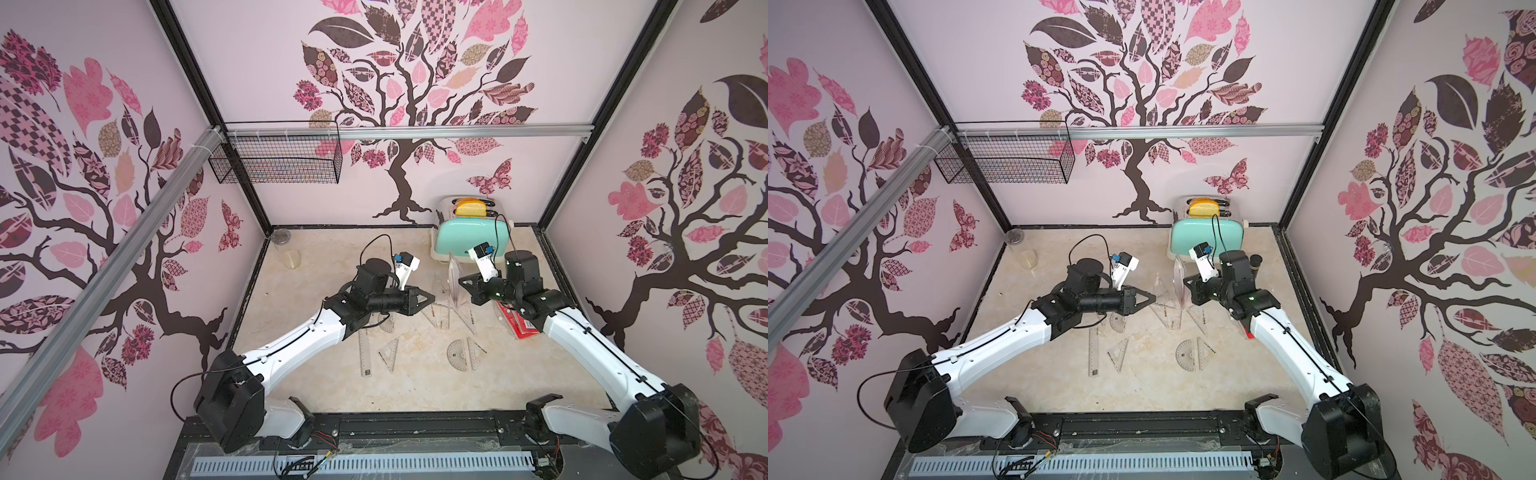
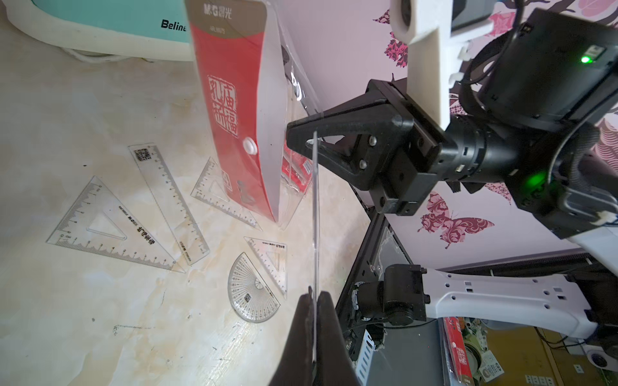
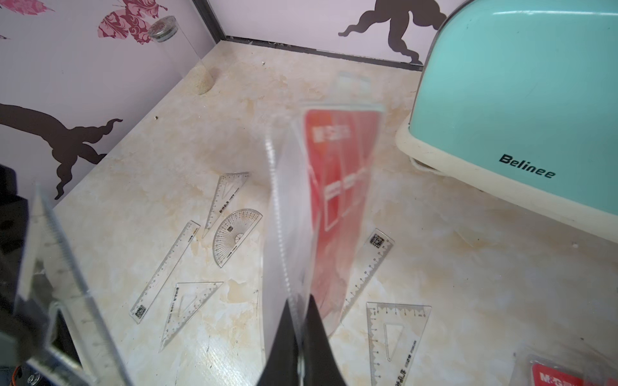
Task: Open the ruler set and take out the ruler
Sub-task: Place the ruler at the center of the board.
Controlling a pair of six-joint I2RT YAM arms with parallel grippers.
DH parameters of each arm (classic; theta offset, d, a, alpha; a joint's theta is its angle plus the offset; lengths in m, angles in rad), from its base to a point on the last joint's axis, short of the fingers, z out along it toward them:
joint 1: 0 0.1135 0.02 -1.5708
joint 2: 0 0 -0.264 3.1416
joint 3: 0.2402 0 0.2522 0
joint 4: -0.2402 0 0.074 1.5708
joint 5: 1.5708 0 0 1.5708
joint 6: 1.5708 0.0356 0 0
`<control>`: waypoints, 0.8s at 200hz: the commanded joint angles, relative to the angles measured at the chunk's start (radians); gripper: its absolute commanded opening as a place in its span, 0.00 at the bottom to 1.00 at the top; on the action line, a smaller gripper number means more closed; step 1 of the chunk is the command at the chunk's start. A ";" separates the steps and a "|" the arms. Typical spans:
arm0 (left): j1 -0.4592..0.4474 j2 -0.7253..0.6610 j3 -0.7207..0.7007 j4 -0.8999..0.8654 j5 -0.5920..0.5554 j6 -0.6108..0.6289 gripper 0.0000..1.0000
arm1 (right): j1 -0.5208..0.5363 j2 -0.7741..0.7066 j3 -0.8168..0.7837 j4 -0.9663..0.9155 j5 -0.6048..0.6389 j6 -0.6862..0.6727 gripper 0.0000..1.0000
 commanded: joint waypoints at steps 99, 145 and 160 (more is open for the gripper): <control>0.001 0.125 -0.201 0.017 0.216 0.038 0.00 | 0.003 -0.076 -0.044 -0.035 0.070 -0.015 0.00; -0.004 0.242 -0.235 0.040 0.268 0.045 0.00 | 0.001 -0.088 -0.062 -0.038 0.076 -0.018 0.00; -0.005 0.288 -0.230 0.061 0.288 0.042 0.00 | 0.002 -0.088 -0.064 -0.041 0.073 -0.019 0.00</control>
